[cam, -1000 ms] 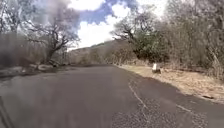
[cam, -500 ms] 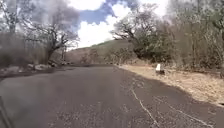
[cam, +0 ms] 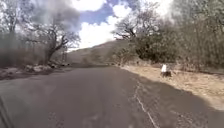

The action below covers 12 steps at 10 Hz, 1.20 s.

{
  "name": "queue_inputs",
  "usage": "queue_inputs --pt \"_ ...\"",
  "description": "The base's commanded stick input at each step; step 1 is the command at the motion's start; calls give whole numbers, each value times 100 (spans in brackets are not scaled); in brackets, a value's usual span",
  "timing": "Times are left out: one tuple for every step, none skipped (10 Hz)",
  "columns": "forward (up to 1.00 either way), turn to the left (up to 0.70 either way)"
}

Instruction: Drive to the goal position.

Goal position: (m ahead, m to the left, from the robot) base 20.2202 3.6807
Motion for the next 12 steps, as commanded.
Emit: queue_inputs --pt "70 0" --pt "70 0" --pt "70 0" --pt "70 0" --pt "70 0" --pt "70 0" --pt "70 0" --pt "70 0" --pt "70 0" --pt "70 0" --pt "70 0" --pt "70 0"
